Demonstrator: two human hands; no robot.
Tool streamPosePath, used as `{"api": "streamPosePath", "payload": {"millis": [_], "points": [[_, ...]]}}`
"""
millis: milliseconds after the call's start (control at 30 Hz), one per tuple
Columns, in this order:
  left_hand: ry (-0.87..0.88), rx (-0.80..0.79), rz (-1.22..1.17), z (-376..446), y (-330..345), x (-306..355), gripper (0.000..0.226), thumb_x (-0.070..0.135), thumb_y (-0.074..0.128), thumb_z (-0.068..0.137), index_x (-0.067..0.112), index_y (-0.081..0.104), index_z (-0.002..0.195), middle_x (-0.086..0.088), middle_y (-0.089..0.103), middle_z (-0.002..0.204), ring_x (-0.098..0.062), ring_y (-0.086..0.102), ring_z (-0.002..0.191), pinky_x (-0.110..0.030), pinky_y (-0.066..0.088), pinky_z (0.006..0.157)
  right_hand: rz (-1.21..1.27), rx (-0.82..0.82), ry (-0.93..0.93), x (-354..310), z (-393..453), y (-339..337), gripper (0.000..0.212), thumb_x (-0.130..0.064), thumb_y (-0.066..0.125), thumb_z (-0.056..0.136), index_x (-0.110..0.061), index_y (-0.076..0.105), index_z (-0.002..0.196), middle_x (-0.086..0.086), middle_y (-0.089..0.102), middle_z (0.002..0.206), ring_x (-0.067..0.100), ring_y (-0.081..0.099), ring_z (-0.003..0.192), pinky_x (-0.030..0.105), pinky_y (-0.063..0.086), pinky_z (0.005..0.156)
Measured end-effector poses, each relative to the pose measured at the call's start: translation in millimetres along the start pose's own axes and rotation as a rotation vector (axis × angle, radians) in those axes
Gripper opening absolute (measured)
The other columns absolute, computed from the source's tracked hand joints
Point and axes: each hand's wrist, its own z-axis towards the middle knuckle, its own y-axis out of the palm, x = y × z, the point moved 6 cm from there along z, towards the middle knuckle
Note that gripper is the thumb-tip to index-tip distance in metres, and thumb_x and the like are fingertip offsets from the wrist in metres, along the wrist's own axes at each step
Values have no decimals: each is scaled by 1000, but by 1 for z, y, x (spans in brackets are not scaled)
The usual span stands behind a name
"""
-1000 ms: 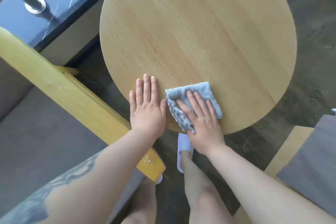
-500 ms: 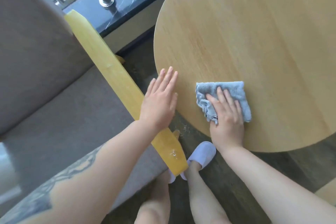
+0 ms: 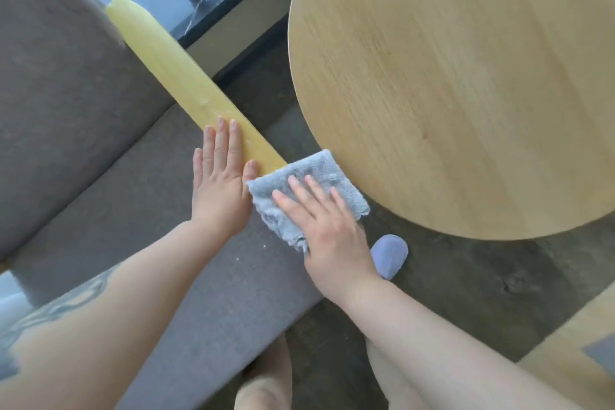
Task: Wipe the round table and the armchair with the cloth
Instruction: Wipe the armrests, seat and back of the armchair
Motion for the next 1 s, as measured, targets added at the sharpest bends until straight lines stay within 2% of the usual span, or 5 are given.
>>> {"api": "streamPosePath", "payload": {"millis": [167, 367, 500, 833, 1000], "points": [[38, -6, 36, 1, -3, 2, 60, 42, 10, 100, 24, -17, 150, 6, -23, 157, -12, -23, 144, -34, -17, 116, -29, 154, 384, 25, -57, 14, 89, 19, 60, 64, -21, 43, 142, -2, 32, 153, 15, 23, 143, 36, 15, 116], [75, 5, 44, 1, 4, -4, 59, 41, 9, 101, 22, -19, 150, 4, -25, 157, -11, -25, 143, -37, -16, 116, -257, 199, 462, -33, -36, 53, 72, -9, 27, 77, -19, 32, 149, 0, 24, 157, 22, 20, 145, 44, 14, 115], [90, 34, 54, 0, 5, -6, 59, 40, 9, 101, 20, -17, 150, 2, -23, 158, -13, -23, 144, -39, -16, 117, -241, 240, 738, -30, -66, 64, 90, -10, 56, 69, -18, 22, 152, 2, 15, 159, 23, 11, 147, 44, 10, 117], [82, 72, 84, -1, 5, -2, 60, 38, 11, 101, 15, -12, 152, -3, -17, 159, -17, -18, 146, -41, -13, 117, -168, 175, 739, -21, -89, 62, 93, -17, 64, 73, -18, 16, 153, 0, 8, 160, 19, 1, 148, 42, 4, 118], [57, 68, 30, -7, 1, 11, 64, 38, 18, 101, 13, -14, 151, -6, -18, 159, -19, -19, 145, -41, -15, 116, -156, 141, 536, -23, -74, 55, 74, -19, 35, 81, -20, 16, 153, -2, 7, 161, 18, 0, 148, 42, 6, 118]]}}
